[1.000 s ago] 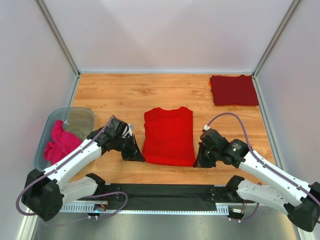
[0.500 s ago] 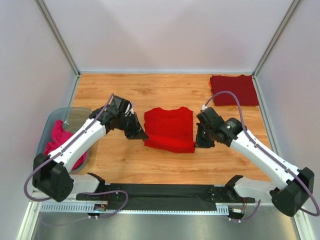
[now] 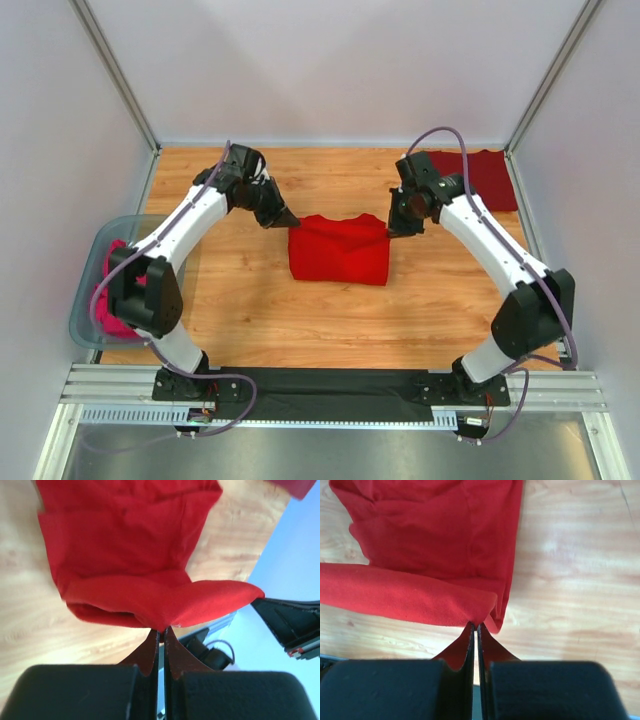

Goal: Fold and stack the t-shirts
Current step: Fold the tshirt

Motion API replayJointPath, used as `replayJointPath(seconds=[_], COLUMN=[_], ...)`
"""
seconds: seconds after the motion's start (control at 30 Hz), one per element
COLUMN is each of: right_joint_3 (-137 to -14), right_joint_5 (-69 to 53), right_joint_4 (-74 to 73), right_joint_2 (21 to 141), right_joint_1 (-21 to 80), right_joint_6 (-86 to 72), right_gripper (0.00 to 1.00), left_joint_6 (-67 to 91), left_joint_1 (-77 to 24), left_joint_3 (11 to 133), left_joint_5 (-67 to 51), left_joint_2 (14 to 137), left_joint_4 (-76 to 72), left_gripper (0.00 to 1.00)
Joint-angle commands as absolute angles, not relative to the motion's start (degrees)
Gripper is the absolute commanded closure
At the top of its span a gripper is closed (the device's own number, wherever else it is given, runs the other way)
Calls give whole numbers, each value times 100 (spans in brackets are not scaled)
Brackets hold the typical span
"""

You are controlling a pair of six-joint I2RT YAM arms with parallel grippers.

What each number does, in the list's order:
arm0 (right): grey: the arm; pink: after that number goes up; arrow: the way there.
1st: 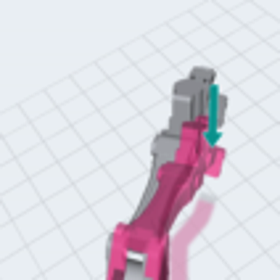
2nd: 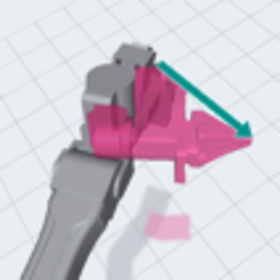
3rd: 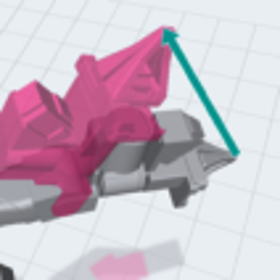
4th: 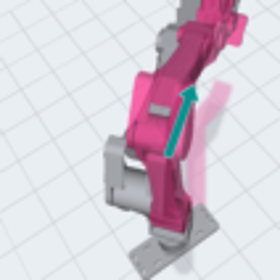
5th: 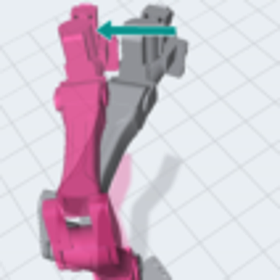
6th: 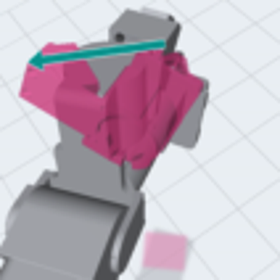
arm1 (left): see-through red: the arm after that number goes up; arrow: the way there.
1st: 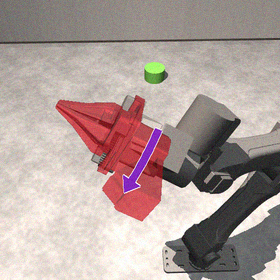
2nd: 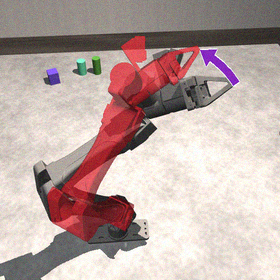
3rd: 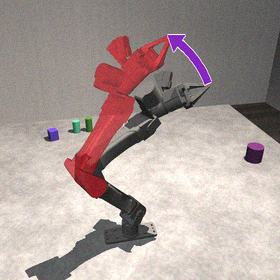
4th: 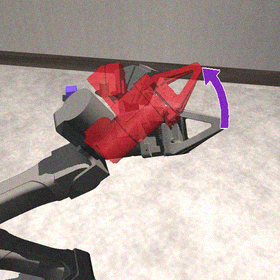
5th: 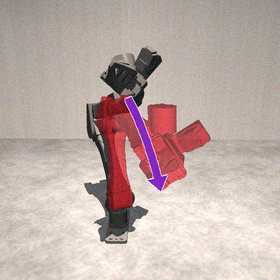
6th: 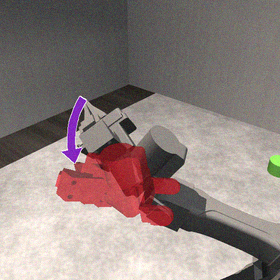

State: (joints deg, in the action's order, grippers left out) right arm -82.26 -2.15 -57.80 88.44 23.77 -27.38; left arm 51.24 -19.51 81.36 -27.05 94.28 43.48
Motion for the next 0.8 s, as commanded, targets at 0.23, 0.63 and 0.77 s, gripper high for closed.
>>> replayJointPath(seconds=[0.23, 0.63, 0.77], right_joint_3=[-9913, -10881, -11029], right_joint_5=[-193, 193, 255], right_joint_4=[-5458, -5379, -5264], right_joint_2=[10449, 11592, 11951], right_joint_1=[2136, 1741, 1574], right_joint_6=[-2233, -2311, -2417], right_gripper=[100, 100, 92], left_joint_6=[4913, 4816, 4834], left_joint_1=[-1442, -1292, -1257], left_joint_3=[9483, 11185, 11943], left_joint_5=[-2978, -3900, -3885], left_joint_2=[10914, 12776, 13376], left_joint_4=[3974, 2848, 3066], left_gripper=[100, 100, 86])
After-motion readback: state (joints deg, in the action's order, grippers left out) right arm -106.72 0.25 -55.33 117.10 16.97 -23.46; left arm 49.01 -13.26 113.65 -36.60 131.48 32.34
